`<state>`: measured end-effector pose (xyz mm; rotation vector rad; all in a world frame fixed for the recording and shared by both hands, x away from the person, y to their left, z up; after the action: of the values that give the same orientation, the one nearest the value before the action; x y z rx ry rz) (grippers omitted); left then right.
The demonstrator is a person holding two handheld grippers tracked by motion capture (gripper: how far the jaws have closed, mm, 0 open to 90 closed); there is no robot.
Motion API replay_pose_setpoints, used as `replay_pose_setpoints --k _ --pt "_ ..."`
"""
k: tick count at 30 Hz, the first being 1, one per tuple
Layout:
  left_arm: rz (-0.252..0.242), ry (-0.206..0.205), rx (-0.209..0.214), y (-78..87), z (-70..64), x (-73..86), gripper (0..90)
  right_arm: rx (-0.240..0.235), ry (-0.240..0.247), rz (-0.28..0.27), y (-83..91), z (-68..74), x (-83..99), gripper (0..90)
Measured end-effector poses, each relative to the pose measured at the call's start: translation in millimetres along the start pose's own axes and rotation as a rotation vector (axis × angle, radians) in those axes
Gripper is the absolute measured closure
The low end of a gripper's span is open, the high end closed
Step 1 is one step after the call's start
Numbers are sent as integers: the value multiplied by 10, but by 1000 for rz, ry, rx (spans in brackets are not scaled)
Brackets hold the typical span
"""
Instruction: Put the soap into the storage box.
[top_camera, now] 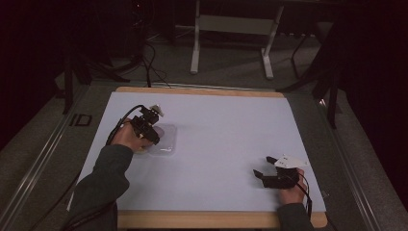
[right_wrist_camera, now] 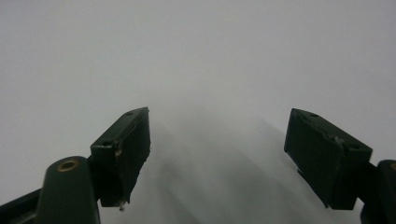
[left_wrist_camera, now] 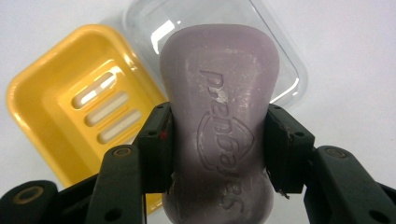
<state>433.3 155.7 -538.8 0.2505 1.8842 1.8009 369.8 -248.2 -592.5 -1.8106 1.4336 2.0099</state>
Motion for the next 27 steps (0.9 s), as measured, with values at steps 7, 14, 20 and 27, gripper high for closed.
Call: replay_pose_setpoints --k 7,14,20,27 --pt "-8 13 -10 19 55 -5 500 1 -2 -1 1 -3 0 222" --pt "-24 42 -24 12 114 -14 500 1 -5 -4 4 -4 -2 222" --pt "-35 66 -19 25 163 -11 500 2 -5 -12 11 -8 -7 222" --pt "-42 88 -18 35 210 -11 500 3 -8 -16 16 -9 -9 222"
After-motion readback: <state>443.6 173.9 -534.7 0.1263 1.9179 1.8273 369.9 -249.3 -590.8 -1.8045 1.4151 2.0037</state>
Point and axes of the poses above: each handheld gripper's, and its own axes: y roughly backward along the jaws, x roughly out of its underside, z roughly to its left, the point moved 10 cm from there along -y, roughly forward along the jaws, and after that the axes turned 6 degrees about y, right-handed, at the moved point
